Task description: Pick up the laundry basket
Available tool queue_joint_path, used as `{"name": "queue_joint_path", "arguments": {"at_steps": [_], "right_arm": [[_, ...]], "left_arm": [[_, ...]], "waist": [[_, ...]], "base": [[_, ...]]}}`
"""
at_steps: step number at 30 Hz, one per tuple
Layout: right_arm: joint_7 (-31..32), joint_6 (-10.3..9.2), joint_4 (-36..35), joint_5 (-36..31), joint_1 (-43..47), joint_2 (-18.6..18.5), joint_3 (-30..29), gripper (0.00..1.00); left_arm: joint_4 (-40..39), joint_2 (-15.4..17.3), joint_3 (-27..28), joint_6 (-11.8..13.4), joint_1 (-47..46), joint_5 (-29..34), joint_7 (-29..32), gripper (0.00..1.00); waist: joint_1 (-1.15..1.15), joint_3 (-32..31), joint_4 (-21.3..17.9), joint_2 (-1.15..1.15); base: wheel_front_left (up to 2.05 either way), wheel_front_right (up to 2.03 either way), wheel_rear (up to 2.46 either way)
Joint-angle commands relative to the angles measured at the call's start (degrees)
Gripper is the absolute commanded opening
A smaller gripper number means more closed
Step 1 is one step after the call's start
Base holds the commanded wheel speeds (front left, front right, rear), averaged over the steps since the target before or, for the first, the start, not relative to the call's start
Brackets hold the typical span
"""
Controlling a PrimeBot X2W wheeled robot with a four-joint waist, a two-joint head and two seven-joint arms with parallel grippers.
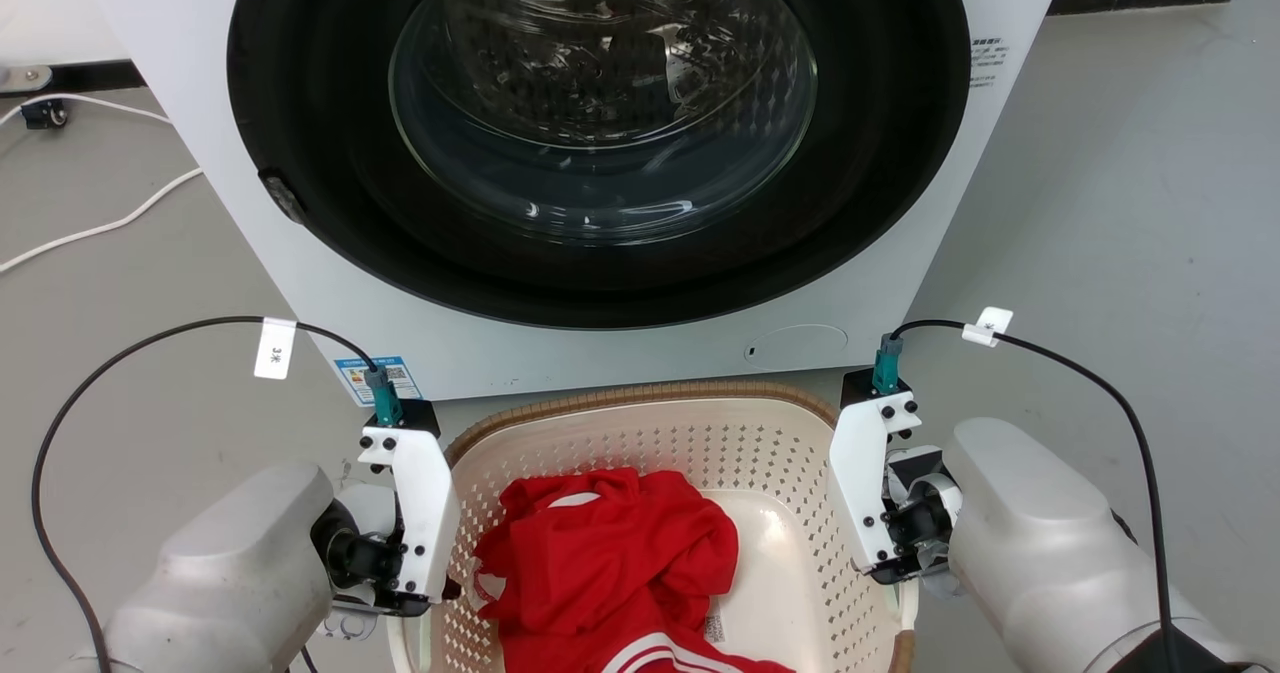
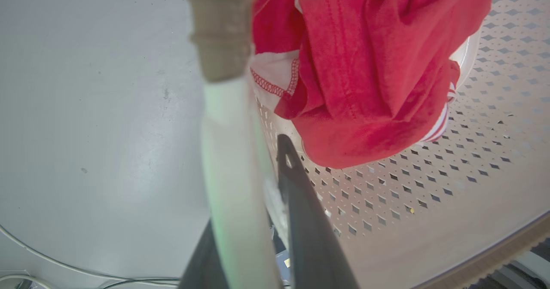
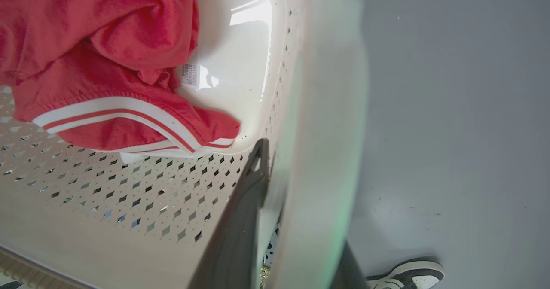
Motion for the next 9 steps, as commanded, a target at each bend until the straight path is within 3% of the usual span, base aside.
{"name": "queue_joint_path", "arguments": {"at_steps": [1, 9], "right_arm": [[-0.20, -0.10, 0.45, -0.18, -0.94, -1.60, 0.33, 0.00], [-0.24, -0.10, 0.59, 0.68, -1.17, -1.61, 1.13, 0.00]], "left_arm": [[0.74, 1.51, -0.47, 0.04, -0.29, 0.34, 0.43, 0.00], [0.95, 1.40, -0.83, 0.04, -0.55, 0.01, 0.83, 0.00]], "waist": [[0.00, -0.02, -0.07, 0.00], [0.00, -0.20, -0.15, 0.00]], "base": [[0.00, 0.00, 0.00], [0.00, 0.00, 0.00]]}}
